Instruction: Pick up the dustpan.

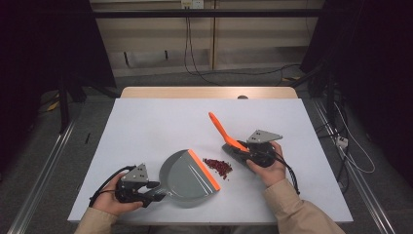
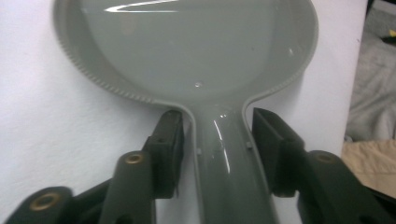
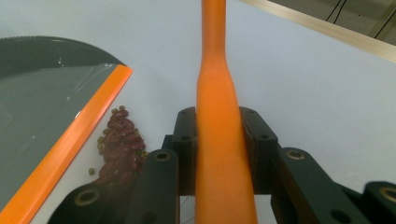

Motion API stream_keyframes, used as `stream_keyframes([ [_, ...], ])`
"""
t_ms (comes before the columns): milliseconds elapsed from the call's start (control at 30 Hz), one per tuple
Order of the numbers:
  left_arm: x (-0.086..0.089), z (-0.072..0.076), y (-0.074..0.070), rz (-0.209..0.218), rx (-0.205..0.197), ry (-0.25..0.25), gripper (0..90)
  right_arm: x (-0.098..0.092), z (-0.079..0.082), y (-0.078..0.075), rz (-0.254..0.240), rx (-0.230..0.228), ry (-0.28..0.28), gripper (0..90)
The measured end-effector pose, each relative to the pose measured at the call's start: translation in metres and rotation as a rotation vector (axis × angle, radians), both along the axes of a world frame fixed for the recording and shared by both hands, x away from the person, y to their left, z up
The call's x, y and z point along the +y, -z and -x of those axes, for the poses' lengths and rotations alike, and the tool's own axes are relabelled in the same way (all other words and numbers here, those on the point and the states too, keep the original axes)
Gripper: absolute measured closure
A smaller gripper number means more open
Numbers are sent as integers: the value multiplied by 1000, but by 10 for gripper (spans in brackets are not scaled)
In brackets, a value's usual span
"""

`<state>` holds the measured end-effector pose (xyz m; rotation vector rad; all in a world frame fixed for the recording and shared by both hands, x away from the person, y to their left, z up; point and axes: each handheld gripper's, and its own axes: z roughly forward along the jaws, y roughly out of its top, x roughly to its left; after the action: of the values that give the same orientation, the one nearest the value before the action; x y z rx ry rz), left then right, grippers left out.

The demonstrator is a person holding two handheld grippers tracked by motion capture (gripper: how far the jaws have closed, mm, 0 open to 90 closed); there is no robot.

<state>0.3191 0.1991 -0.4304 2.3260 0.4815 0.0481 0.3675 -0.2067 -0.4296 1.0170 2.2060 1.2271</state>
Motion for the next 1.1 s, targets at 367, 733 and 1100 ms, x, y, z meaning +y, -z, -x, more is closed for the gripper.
stream_keyframes([
  [367, 2, -7, -1, -8, 13, -1, 628, -1, -1, 0, -5, 5, 10, 709],
  [733, -10, -2, -3, -15, 26, 3, 628, 3, 1, 0, -6, 14, 59, 709],
  [1100, -13, -3, -3, -7, 49, 6, 627, 22, 9, -1, 15, 21, 85, 710],
])
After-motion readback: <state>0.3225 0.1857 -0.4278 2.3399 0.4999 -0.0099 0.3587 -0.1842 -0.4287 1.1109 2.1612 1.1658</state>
